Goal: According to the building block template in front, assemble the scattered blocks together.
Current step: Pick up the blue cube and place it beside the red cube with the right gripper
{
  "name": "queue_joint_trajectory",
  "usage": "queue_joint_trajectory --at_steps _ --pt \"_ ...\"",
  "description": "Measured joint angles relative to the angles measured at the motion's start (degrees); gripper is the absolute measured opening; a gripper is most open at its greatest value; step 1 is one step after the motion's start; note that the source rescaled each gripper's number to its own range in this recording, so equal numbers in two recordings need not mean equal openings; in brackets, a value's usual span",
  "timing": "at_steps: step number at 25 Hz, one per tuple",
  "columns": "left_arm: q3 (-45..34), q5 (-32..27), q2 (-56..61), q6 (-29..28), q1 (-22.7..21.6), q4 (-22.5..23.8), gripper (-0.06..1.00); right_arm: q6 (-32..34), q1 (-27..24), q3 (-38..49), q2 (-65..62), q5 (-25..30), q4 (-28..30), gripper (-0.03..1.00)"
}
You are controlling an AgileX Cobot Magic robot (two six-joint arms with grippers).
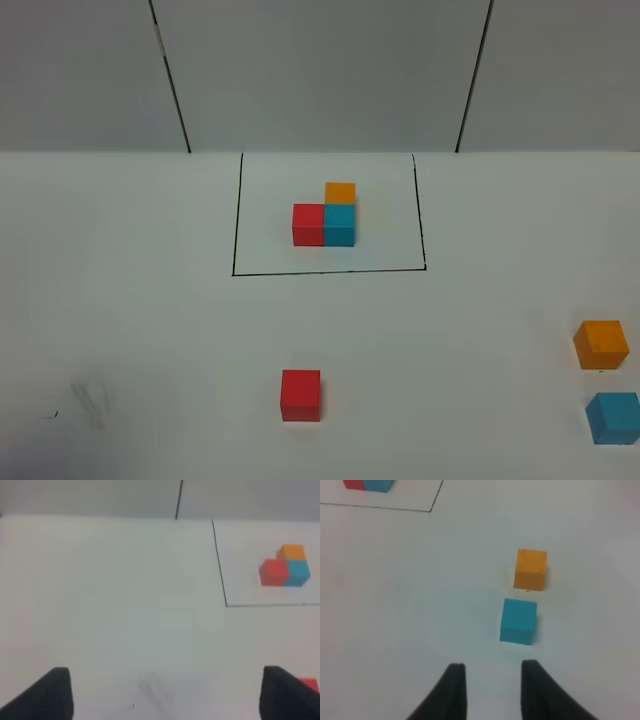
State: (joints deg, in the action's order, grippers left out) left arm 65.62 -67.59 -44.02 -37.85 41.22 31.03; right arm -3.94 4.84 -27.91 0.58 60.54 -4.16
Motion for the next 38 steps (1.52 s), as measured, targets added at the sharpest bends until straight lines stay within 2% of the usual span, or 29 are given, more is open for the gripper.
queue_joint_trajectory --at_steps 7,10,14,16,20,25,30,32,38 --pt "-16.07 0.13 19.63 7.24 0.00 -13.71 0.99 0.00 0.00 0.00 0.00 0.00 0.00 0.00" --pt "-22.16 4.06 29.40 10.88 0.00 -18.98 0.99 0.00 0.00 0.00 0.00 0.00 0.00 0.00" --pt "-28.40 10.00 39.74 20.40 0.00 -21.76 0.99 0.00 0.00 0.00 0.00 0.00 0.00 0.00" --pt "-30.63 10.67 43.13 24.94 0.00 -23.44 0.99 0.00 0.00 0.00 0.00 0.00 0.00 0.00" --pt "-33.44 10.05 44.28 30.42 0.00 -26.98 0.99 0.00 0.00 0.00 0.00 0.00 0.00 0.00" --pt "-36.23 6.98 44.44 32.71 0.00 -27.32 0.99 0.00 0.00 0.00 0.00 0.00 0.00 0.00" --pt "-36.44 6.70 44.44 32.76 -0.31 -27.40 0.99 0.00 0.00 0.00 0.00 0.00 0.00 0.00" --pt "-36.44 6.70 44.44 32.90 -3.67 -27.45 0.99 0.00 0.00 0.00 0.00 0.00 0.00 0.00" --pt "-36.44 6.70 44.44 32.90 -25.90 -27.45 0.99 0.00 0.00 0.00 0.00 0.00 0.00 0.00"
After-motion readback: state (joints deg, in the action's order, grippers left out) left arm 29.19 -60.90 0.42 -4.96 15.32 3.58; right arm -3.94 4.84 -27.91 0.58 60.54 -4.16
